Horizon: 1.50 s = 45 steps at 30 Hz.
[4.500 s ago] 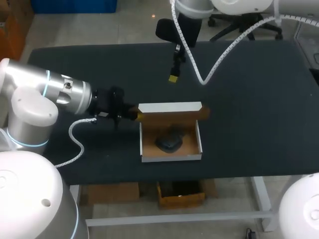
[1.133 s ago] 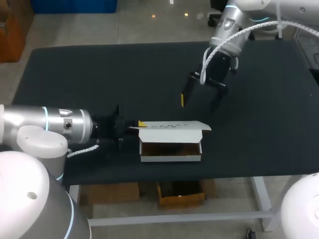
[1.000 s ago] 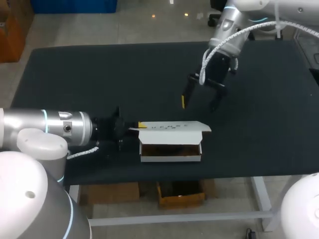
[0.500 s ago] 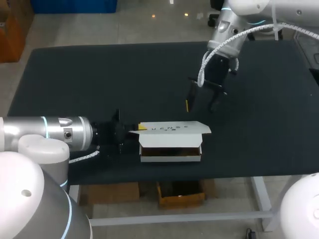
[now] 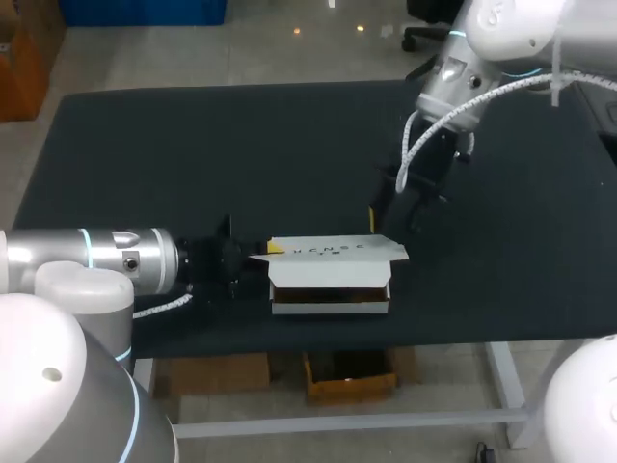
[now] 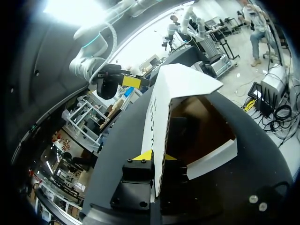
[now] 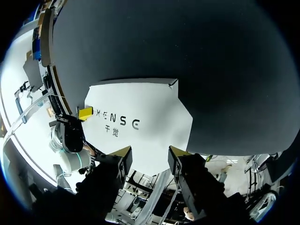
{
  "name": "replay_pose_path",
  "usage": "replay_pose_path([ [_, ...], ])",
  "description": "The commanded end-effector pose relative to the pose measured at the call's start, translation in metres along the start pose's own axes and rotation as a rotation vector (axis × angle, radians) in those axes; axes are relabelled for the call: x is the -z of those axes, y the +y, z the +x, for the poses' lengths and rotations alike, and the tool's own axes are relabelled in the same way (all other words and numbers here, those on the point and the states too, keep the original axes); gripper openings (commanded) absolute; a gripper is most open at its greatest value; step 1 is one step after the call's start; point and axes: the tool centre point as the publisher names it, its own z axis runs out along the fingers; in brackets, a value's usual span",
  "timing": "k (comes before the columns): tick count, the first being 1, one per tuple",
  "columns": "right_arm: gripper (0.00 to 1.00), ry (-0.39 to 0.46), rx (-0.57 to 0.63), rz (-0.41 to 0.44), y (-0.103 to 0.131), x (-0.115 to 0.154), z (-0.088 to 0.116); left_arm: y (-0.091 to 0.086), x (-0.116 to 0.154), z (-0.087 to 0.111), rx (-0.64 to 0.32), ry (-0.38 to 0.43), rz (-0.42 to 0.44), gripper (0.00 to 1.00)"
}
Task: Assemble the packaging by folding the flat box into shape, placing the metal phone stand inside, and closing the box properly
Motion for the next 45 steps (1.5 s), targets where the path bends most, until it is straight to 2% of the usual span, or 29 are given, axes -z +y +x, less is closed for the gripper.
replay_pose_path([
  [1, 0.46, -0.005, -0.006, -0.025, -0.004, -0.005, -0.002, 0.003, -0.003, 0.007, -0.001, -0.005, 0.0, 0.0],
  [23, 0.43, -0.021, 0.007, -0.019, -0.007, -0.016, -0.01, -0.001, -0.004, 0.01, -0.012, 0.0, -0.001, 0.0],
  [31, 0.42, -0.02, 0.015, -0.019, -0.007, -0.019, -0.012, 0.0, -0.004, 0.01, -0.009, -0.003, -0.002, 0.06],
  [33, 0.42, -0.021, 0.016, -0.019, -0.008, -0.02, -0.012, 0.0, -0.003, 0.01, -0.008, -0.003, -0.001, 0.13],
  [39, 0.42, -0.031, 0.016, -0.024, -0.008, -0.022, -0.012, 0.0, -0.002, 0.009, -0.01, -0.01, 0.002, 0.23],
  [45, 0.42, -0.044, 0.017, -0.034, -0.008, -0.024, -0.012, 0.001, 0.001, 0.01, -0.006, -0.013, 0.005, 0.24],
])
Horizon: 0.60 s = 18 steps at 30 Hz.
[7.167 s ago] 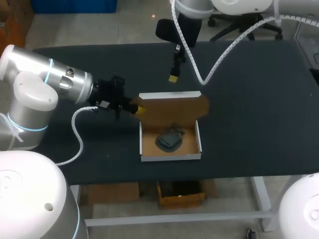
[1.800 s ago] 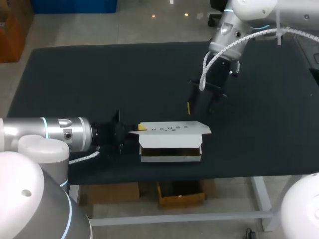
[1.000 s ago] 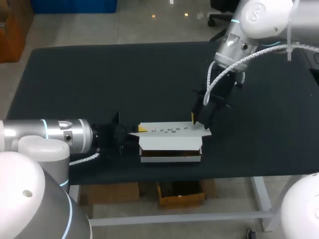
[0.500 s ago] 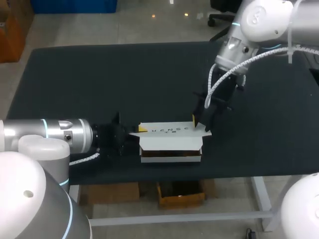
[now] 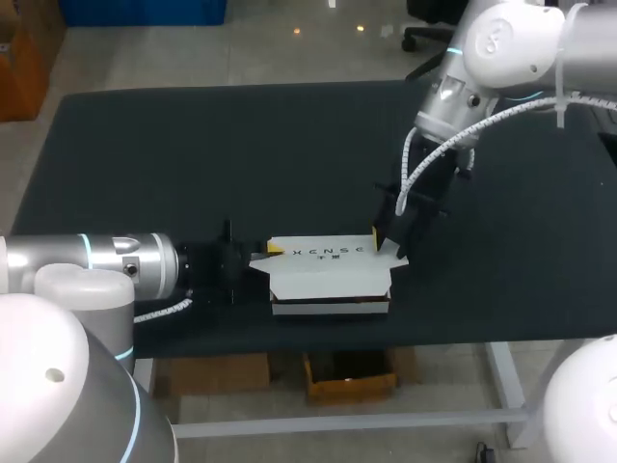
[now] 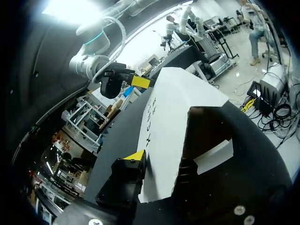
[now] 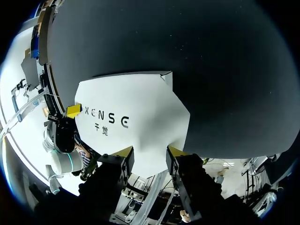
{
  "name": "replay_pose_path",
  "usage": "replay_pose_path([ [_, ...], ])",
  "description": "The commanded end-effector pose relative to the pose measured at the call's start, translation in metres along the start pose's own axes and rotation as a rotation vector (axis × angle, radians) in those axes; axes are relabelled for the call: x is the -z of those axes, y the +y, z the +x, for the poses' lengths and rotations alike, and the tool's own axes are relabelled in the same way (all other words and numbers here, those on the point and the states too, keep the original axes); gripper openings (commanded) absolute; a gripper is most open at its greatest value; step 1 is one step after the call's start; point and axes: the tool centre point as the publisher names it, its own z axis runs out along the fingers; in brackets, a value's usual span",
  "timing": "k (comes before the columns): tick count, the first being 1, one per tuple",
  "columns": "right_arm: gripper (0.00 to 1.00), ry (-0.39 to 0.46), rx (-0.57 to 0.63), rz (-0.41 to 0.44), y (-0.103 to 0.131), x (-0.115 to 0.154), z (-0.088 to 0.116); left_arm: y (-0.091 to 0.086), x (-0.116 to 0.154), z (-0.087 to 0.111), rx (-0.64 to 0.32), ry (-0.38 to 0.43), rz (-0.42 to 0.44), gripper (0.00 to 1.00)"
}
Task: Assemble the packaging by folding the flat box into shape, placing the metal phone stand inside, and closing the box properly
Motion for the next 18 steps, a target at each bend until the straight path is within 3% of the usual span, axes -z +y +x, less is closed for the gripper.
replay_pose_path([
  [1, 0.42, -0.005, 0.001, -0.008, -0.0015, -0.0017, 0.001, 0.0023, 0.0012, 0.0032, 0.0, -0.01, 0.003, 0.24],
  [18, 0.42, 0.0, 0.001, -0.007, 0.0005, -0.003, 0.0003, -0.0026, 0.0069, -0.0009, -0.018, -0.025, 0.013, 0.29],
])
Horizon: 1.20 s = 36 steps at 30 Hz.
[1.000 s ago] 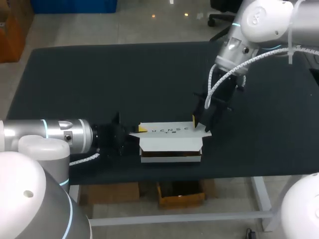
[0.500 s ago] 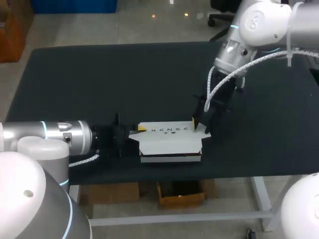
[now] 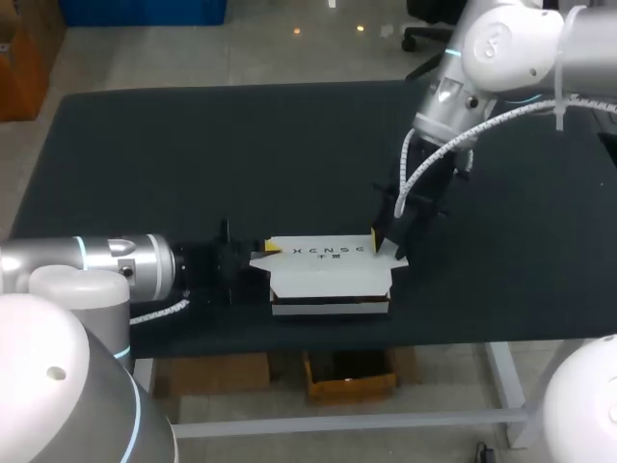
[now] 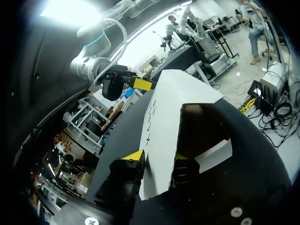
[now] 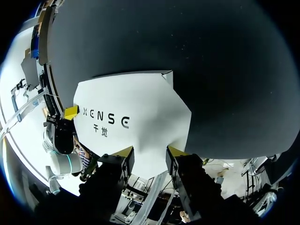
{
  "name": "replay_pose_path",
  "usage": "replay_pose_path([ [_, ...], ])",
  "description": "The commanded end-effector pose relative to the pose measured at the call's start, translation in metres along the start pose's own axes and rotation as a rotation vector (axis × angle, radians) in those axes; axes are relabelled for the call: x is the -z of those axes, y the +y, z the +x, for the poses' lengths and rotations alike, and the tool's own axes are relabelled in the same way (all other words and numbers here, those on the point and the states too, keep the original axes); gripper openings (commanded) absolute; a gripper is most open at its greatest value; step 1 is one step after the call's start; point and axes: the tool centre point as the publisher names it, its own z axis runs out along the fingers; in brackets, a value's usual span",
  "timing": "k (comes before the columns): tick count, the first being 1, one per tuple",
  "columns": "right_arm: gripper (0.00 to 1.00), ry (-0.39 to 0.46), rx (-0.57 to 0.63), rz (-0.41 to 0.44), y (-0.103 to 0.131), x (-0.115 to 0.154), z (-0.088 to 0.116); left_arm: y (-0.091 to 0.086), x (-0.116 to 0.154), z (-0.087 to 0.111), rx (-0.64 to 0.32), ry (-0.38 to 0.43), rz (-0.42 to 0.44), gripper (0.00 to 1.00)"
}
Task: Assemble the packaging by folding the flat box into shape, placing the metal phone stand inside, and closing the box properly
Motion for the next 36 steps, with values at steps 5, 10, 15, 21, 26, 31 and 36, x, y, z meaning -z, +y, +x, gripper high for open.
replay_pose_path([
  [5, 0.42, 0.004, -0.001, 0.001, 0.001, 0.0, -0.001, 0.001, 0.004, 0.001, -0.007, -0.013, -0.003, 0.31],
  [10, 0.42, 0.006, -0.001, 0.003, 0.001, -0.001, -0.002, 0.002, 0.007, 0.002, -0.012, -0.019, -0.009, 0.33],
  [15, 0.43, 0.008, -0.002, 0.004, 0.002, -0.001, -0.002, 0.002, 0.017, 0.002, -0.017, -0.03, -0.021, 0.35],
  [21, 0.43, 0.012, -0.002, 0.001, 0.002, -0.002, -0.002, 0.003, 0.032, 0.001, -0.015, -0.048, -0.045, 0.36],
  [26, 0.43, 0.016, -0.004, -0.004, 0.002, -0.003, -0.003, 0.002, 0.047, 0.003, -0.008, -0.044, -0.069, 0.38],
  [31, 0.42, 0.017, -0.006, -0.011, 0.003, -0.004, -0.004, 0.0, 0.062, 0.001, 0.001, -0.022, -0.114, 0.45],
  [36, 0.42, 0.018, -0.006, -0.016, 0.003, -0.004, -0.005, -0.005, 0.076, -0.002, 0.045, 0.03, -0.163, 0.49],
])
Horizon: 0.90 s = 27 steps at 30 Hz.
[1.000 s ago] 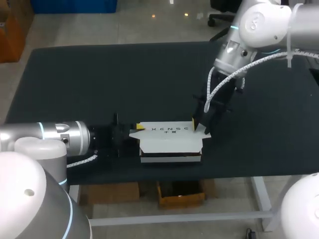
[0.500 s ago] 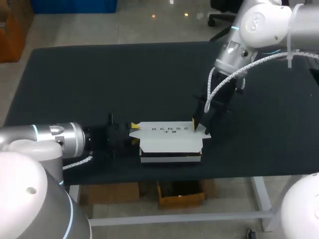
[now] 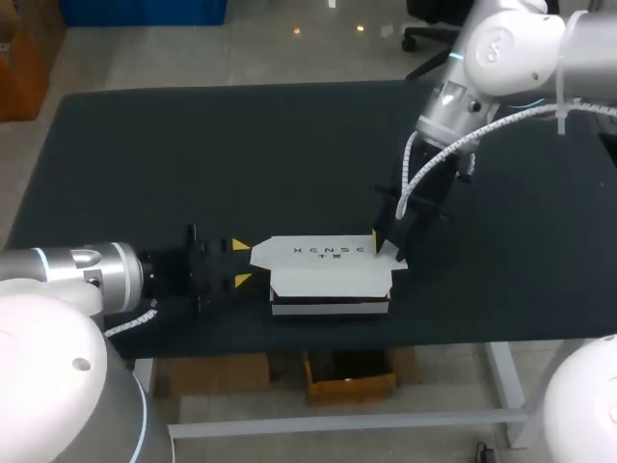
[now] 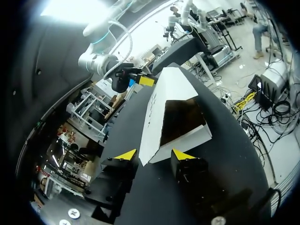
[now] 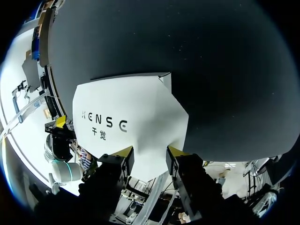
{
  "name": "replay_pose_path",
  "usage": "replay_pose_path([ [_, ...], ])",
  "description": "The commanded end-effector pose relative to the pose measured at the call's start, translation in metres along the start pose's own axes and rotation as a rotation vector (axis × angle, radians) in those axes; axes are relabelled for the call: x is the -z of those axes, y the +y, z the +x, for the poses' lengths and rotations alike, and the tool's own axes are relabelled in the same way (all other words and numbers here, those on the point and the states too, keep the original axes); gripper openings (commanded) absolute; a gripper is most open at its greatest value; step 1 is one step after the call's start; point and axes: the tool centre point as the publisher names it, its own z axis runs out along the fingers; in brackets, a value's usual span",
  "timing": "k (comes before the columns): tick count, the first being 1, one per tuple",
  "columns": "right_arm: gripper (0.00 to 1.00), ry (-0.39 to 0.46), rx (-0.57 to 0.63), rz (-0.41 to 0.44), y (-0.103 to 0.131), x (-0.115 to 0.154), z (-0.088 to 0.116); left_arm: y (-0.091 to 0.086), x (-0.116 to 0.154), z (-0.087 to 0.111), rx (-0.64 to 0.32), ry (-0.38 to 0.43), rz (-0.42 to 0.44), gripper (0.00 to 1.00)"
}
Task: Assemble the packaging by folding the flat box into shape, placing the metal phone stand inside, and closing the box properly
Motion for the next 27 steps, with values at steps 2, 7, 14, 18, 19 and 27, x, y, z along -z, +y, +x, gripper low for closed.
replay_pose_path([
  [2, 0.42, 0.001, 0.0, -0.01, -0.001, -0.002, -0.001, -0.011, 0.021, -0.008, 0.065, 0.082, -0.033, 0.83],
  [7, 0.42, 0.0, -0.001, -0.018, -0.001, -0.003, -0.002, -0.013, 0.032, -0.024, 0.253, 0.225, -0.074, 1.0],
  [14, 0.42, 0.008, 0.0, -0.023, -0.001, -0.005, -0.002, -0.008, 0.041, -0.054, 0.46, 0.321, -0.119, 1.0],
  [18, 0.42, 0.012, 0.0, -0.028, -0.002, -0.005, -0.002, -0.009, 0.043, -0.059, 0.473, 0.303, -0.126, 1.0],
  [19, 0.42, 0.014, 0.0, -0.03, -0.002, -0.005, -0.002, -0.009, 0.043, -0.059, 0.473, 0.303, -0.126, 1.0],
  [27, 0.42, 0.03, 0.004, -0.043, -0.002, -0.006, -0.005, -0.009, 0.043, -0.059, 0.473, 0.303, -0.126, 1.0],
])
